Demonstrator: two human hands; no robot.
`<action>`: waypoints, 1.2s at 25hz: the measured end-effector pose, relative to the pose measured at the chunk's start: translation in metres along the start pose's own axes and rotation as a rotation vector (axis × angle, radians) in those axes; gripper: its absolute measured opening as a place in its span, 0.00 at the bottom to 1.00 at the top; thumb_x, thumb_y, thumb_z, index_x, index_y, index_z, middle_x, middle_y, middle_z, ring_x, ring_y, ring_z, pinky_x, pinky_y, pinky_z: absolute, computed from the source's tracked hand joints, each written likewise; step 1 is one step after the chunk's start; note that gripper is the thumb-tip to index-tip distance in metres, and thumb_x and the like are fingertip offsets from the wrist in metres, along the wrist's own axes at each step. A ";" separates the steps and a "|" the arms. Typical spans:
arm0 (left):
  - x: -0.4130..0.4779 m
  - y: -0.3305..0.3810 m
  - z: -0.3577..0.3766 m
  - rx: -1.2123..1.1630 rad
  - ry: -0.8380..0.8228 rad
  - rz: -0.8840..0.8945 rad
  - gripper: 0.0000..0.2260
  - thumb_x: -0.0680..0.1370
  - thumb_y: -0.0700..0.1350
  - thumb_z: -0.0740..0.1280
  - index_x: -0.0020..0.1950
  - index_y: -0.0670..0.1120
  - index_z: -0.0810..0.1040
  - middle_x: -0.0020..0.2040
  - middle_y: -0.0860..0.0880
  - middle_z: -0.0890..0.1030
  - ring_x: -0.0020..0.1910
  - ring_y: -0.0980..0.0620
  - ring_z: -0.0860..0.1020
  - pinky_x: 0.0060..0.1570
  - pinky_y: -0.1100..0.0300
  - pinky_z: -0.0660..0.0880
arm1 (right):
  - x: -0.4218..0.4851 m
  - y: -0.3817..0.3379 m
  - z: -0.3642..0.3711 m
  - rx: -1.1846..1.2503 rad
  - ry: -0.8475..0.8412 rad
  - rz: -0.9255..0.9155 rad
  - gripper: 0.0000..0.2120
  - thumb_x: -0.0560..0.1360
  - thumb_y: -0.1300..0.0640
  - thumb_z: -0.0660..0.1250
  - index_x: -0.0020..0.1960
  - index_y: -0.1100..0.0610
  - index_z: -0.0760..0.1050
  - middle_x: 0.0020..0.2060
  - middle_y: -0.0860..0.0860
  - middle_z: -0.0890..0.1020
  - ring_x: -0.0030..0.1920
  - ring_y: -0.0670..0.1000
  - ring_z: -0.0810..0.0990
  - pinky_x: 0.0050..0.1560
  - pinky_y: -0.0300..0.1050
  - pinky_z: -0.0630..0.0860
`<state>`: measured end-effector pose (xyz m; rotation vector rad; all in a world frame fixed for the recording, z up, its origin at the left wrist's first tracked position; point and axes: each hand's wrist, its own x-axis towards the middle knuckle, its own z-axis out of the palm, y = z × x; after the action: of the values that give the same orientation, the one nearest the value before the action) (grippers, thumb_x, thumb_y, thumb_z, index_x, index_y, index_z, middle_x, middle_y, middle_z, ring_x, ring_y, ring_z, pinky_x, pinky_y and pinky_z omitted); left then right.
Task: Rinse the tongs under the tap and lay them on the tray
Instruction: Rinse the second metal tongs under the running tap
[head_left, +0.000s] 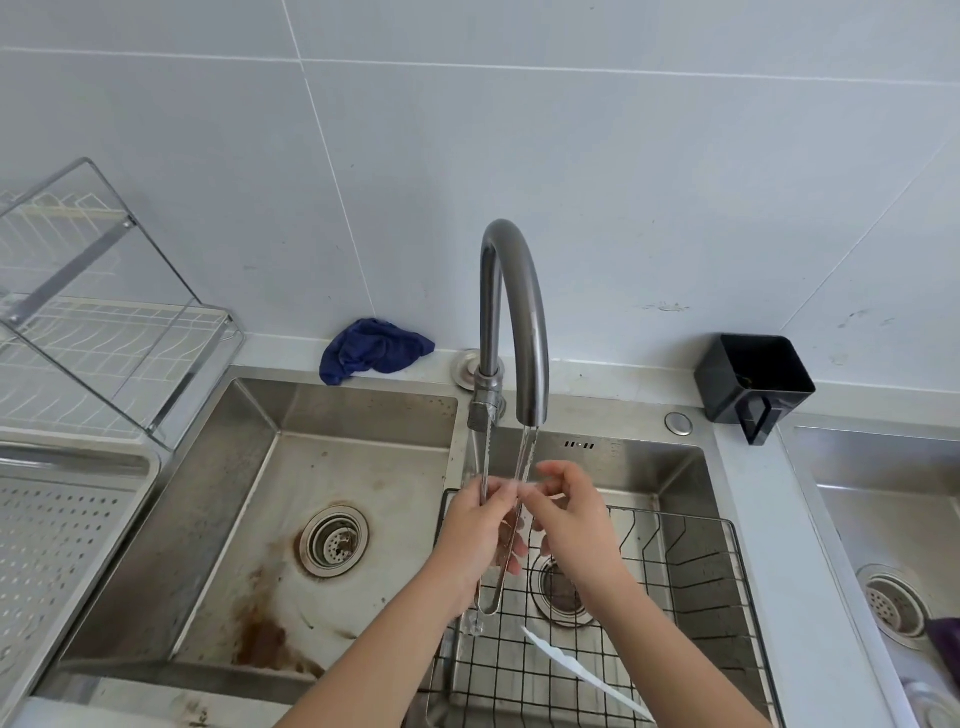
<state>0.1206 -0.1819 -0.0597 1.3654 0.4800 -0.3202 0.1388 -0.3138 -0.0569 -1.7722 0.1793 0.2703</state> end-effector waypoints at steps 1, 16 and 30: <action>-0.003 -0.001 -0.002 0.018 0.030 -0.002 0.07 0.82 0.46 0.65 0.53 0.45 0.80 0.40 0.44 0.80 0.30 0.48 0.79 0.26 0.56 0.75 | 0.001 0.003 0.004 -0.036 -0.060 0.017 0.09 0.79 0.55 0.70 0.56 0.44 0.76 0.43 0.48 0.81 0.36 0.45 0.79 0.29 0.40 0.76; -0.038 -0.008 -0.040 0.782 0.310 0.269 0.13 0.74 0.42 0.73 0.39 0.60 0.79 0.35 0.54 0.76 0.32 0.57 0.74 0.30 0.69 0.67 | 0.020 -0.002 0.040 0.214 -0.043 0.144 0.12 0.83 0.61 0.61 0.46 0.61 0.82 0.34 0.58 0.84 0.33 0.56 0.82 0.33 0.48 0.83; -0.046 -0.009 -0.048 1.231 0.292 0.503 0.20 0.76 0.44 0.68 0.68 0.58 0.77 0.48 0.58 0.76 0.42 0.56 0.77 0.40 0.62 0.74 | 0.019 0.013 0.029 0.394 -0.132 0.206 0.11 0.81 0.68 0.59 0.51 0.64 0.80 0.40 0.62 0.87 0.33 0.55 0.83 0.31 0.46 0.81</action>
<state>0.0698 -0.1392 -0.0507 2.6873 0.1156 0.0486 0.1508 -0.2877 -0.0799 -1.3416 0.2996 0.4661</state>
